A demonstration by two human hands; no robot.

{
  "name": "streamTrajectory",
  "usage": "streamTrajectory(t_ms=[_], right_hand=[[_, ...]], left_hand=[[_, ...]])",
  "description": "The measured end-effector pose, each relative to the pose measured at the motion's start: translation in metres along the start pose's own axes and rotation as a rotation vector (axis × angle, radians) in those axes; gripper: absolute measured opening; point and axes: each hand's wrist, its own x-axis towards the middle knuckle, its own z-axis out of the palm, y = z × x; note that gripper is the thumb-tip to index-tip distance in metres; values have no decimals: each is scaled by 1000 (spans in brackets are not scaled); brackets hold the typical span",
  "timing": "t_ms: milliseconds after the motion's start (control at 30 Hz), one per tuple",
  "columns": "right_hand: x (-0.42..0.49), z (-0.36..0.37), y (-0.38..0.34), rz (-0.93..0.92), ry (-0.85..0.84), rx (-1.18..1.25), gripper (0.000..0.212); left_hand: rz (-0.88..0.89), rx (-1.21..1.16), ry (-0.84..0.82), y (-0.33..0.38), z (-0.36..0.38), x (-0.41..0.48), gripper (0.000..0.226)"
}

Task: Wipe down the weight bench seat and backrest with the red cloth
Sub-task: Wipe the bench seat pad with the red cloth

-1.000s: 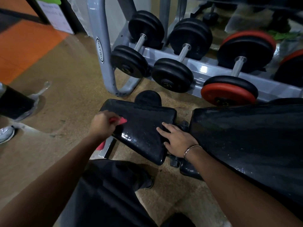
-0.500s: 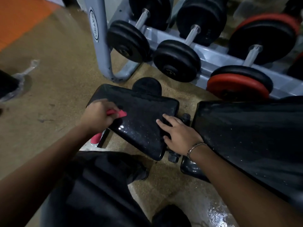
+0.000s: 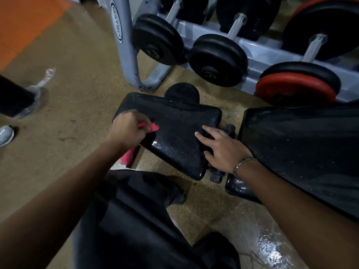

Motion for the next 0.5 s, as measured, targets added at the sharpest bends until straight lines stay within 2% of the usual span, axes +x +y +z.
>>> streamTrajectory(t_ms=[67, 100, 200, 267, 400, 467, 500], right_hand=[[0, -1, -1, -3, 7, -3, 65], [-1, -1, -1, -1, 4, -4, 65], [-3, 0, -4, 4, -12, 0, 65], [-2, -1, -4, 7, -9, 7, 65], [-2, -1, -3, 3, -5, 8, 65], [-2, -2, -1, 0, -2, 12, 65], [-2, -3, -1, -1, -5, 11, 65]], left_hand=[[-58, 4, 107, 8, 7, 0, 14], [-25, 10, 84, 11, 11, -2, 14], [115, 37, -154, 12, 8, -8, 11], [104, 20, -200, 9, 3, -4, 10], [-42, -27, 33, 14, 11, 3, 6], [1, 5, 81, 20, 19, 1, 8], [29, 7, 51, 23, 20, 0, 7]])
